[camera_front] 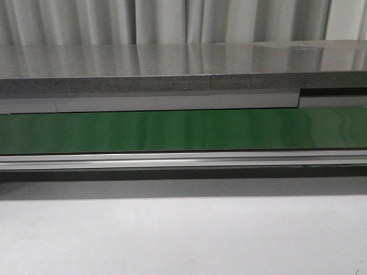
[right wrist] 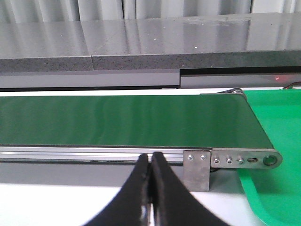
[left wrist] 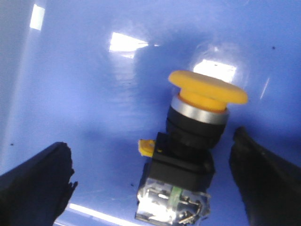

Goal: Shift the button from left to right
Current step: 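Lower the open left gripper around the yellow-capped button switch, then close the left gripper on the button body and lift it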

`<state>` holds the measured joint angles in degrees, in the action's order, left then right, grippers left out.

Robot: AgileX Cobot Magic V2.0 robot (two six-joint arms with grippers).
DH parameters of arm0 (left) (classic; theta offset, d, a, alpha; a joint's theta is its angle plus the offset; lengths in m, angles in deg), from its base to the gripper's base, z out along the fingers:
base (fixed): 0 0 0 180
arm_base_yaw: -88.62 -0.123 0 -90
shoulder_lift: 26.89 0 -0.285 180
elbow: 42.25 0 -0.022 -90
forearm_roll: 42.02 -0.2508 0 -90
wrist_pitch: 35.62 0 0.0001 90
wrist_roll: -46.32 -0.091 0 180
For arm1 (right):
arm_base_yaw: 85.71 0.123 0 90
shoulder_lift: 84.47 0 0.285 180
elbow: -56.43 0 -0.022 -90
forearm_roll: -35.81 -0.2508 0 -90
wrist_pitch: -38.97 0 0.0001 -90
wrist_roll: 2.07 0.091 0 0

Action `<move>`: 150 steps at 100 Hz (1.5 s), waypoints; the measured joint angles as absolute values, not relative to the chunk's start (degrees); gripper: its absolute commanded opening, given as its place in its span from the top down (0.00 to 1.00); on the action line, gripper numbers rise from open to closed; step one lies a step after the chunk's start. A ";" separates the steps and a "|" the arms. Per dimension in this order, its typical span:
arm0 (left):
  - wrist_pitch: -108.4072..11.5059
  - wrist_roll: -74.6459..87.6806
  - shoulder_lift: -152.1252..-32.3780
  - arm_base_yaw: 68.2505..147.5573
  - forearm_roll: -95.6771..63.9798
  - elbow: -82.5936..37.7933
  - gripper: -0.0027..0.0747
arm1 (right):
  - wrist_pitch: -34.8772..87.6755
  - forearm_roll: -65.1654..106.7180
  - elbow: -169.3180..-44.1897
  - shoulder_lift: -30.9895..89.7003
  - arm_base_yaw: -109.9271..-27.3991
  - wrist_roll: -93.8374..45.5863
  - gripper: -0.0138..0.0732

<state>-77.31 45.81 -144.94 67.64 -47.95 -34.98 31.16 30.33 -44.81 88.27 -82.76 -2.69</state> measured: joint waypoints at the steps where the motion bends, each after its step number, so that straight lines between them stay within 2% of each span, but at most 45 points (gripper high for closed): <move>1: -77.31 45.81 -145.05 67.64 -47.95 -35.09 0.14 | 31.16 30.33 -44.81 88.27 -82.76 -2.69 0.92; 15: -76.40 45.81 -146.06 67.64 -48.00 -35.42 0.15 | 31.16 30.33 -44.81 88.27 -82.76 -2.69 0.92; 22: -76.00 45.81 -146.33 67.64 -48.13 -35.44 0.20 | 31.16 30.33 -44.81 88.27 -82.76 -2.69 0.92; 32: -75.79 45.81 -146.42 67.64 -48.13 -35.44 0.39 | 31.16 30.33 -44.81 88.27 -82.76 -2.69 0.92; 44: -75.57 45.81 -146.42 67.64 -48.13 -35.44 0.68 | 31.16 30.33 -44.81 88.27 -82.76 -2.69 0.92; 51: -75.47 45.81 -146.42 67.64 -48.13 -35.44 0.80 | 31.16 30.33 -44.81 88.27 -82.76 -2.69 0.92; 58: -75.38 45.81 -146.42 67.64 -48.13 -35.44 0.85 | 31.16 30.33 -44.81 88.27 -82.76 -2.69 0.92; 76: -75.34 45.81 -144.58 67.64 -48.13 -35.44 0.86 | 31.16 30.33 -44.81 88.27 -82.76 -2.69 0.92; 108: -77.96 45.81 -133.32 68.06 -46.06 -35.44 0.86 | 31.16 30.33 -44.81 88.27 -82.76 -2.69 0.92; 150: -79.19 43.78 -130.52 79.07 -45.73 -35.44 0.86 | 31.16 30.33 -44.81 88.27 -82.76 -2.69 0.92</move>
<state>-79.19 43.78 -130.52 79.07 -45.73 -35.44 31.16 30.33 -44.81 88.27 -82.76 -2.69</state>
